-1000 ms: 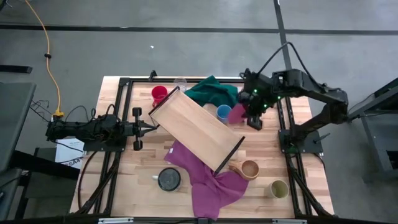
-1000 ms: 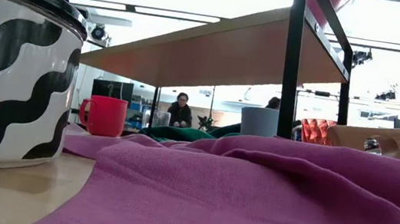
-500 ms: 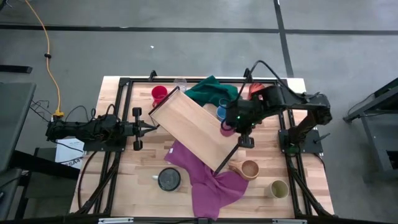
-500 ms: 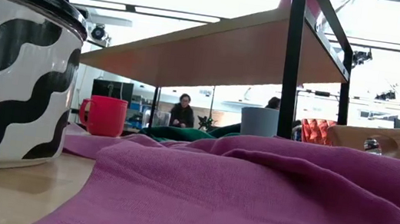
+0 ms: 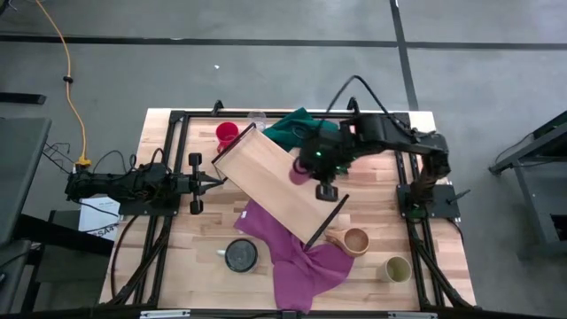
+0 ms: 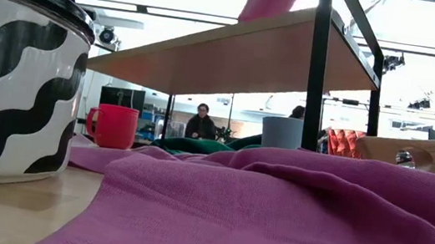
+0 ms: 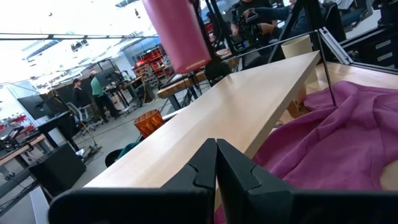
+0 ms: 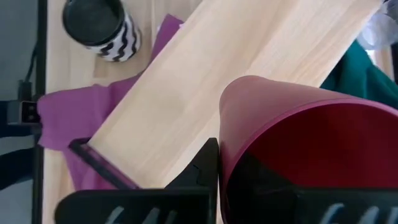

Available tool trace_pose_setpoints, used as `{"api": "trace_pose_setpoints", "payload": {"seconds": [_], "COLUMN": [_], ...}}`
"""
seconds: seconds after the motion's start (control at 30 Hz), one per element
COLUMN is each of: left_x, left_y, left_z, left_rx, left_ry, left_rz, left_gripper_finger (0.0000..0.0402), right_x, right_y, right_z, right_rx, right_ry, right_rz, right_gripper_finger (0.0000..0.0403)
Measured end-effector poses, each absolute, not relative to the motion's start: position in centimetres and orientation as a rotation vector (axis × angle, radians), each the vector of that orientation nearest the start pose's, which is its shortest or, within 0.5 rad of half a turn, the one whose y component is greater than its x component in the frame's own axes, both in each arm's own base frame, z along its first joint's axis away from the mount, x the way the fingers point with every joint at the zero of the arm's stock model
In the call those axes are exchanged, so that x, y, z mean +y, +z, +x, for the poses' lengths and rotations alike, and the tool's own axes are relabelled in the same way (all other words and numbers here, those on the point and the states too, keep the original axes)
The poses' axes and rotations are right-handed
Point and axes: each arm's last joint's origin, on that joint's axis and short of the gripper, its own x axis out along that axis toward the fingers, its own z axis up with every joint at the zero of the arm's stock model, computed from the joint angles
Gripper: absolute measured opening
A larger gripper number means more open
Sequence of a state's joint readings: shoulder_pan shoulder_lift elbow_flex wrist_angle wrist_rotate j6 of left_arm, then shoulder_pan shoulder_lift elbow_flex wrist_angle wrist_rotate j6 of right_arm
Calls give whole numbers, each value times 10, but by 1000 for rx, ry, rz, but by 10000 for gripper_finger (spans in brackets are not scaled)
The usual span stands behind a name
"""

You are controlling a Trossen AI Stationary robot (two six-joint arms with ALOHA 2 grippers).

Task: Stack small to large cups/mugs on shelf
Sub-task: Put the pink cup on the shelf

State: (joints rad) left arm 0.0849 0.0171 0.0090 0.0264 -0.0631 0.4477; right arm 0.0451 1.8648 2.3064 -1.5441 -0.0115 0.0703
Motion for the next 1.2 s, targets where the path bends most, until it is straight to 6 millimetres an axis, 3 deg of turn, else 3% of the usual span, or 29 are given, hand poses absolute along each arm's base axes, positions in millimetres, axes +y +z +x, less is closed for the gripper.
{"api": "trace_pose_setpoints", "payload": {"seconds": [0.17,0.4,0.9,1.2], "left_x": [10,10,10,10], "left_y": [168,168,168,168], "left_z": [98,98,98,98], "left_rx": [15,15,15,15], "left_ry": [150,150,150,150], "left_rz": [447,447,447,447], "left_gripper_finger": [1,1,1,1], "right_x": [0,-10,38,49], "right_y": [422,416,442,421], "right_z": [348,350,322,319], "right_rx": [1105,1152,1090,1186], "right_ry": [7,8,134,84], "right_rz": [57,77,105,85], "right_gripper_finger": [0,0,0,0]}}
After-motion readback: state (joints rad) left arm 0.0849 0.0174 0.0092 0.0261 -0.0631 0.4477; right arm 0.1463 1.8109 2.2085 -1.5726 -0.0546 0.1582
